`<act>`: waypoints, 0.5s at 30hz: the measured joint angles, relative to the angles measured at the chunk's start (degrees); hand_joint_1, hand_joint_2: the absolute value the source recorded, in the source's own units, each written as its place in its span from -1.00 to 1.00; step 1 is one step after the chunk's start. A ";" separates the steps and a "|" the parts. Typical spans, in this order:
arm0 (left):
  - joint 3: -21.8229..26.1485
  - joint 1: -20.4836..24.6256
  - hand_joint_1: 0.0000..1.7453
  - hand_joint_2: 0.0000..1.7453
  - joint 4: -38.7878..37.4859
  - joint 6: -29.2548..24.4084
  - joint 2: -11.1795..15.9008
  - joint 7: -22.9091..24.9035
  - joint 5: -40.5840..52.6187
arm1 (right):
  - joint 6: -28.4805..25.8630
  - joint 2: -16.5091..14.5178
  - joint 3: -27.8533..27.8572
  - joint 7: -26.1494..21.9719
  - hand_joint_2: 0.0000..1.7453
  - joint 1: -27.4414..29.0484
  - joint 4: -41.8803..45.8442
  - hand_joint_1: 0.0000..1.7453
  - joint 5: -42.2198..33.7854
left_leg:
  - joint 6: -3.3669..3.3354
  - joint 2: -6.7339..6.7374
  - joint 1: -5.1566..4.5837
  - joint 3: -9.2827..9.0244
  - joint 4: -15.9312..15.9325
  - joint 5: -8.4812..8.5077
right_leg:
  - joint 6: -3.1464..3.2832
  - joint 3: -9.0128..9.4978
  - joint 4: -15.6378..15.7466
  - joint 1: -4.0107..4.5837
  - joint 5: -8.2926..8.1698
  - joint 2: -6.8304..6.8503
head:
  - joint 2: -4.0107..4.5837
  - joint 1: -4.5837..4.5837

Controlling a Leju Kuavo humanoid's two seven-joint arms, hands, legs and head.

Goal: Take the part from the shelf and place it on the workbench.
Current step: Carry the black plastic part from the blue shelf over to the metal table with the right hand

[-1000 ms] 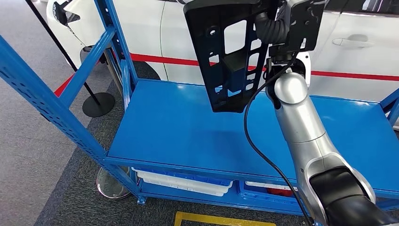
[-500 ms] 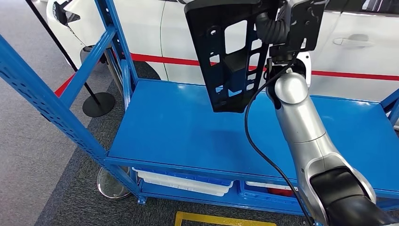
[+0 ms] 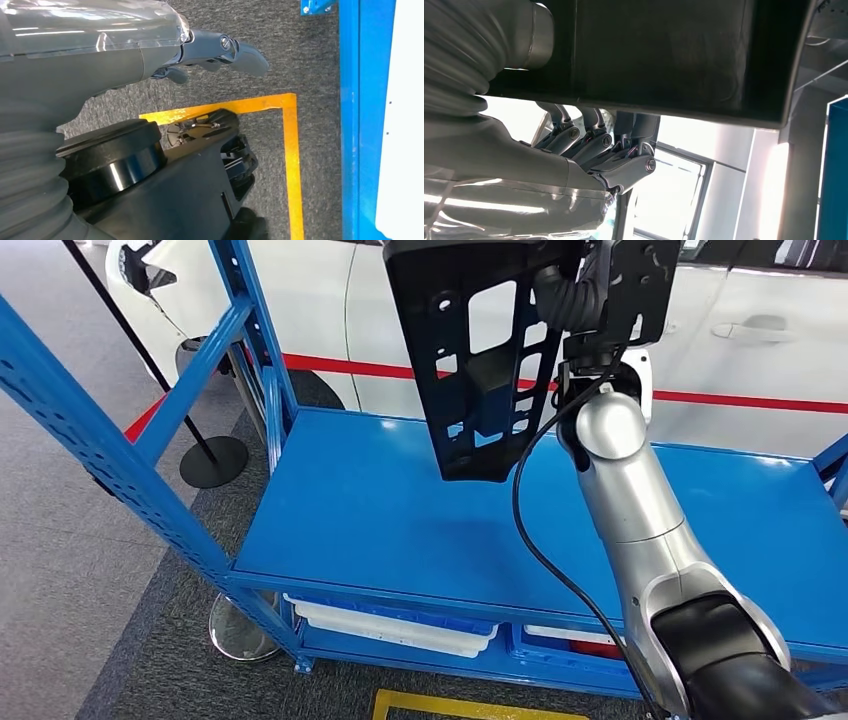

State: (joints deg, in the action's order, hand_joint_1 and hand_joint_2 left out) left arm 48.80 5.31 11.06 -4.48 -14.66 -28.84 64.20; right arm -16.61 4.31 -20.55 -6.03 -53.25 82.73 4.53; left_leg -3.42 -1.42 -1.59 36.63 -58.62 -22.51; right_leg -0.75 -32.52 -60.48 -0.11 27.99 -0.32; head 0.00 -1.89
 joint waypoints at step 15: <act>-0.07 -0.10 -1.00 1.00 0.02 -2.24 0.08 0.63 1.05 | 0.20 -0.41 -0.03 -0.08 1.00 0.28 -0.83 1.00 0.13 | 4.07 1.03 1.76 -3.25 -3.20 -5.12 | 0.89 -3.47 0.60 -0.76 -3.11 0.85 | 0.00 -0.31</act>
State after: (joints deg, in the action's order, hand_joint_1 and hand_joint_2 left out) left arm 48.72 5.21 11.08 -6.72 -14.58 -28.21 65.25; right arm -16.41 3.90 -20.57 -6.11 -52.97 81.91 4.66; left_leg 0.66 -0.40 0.17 33.38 -61.81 -27.63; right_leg 0.14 -35.99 -59.88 -0.87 24.88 0.53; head 0.00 -2.20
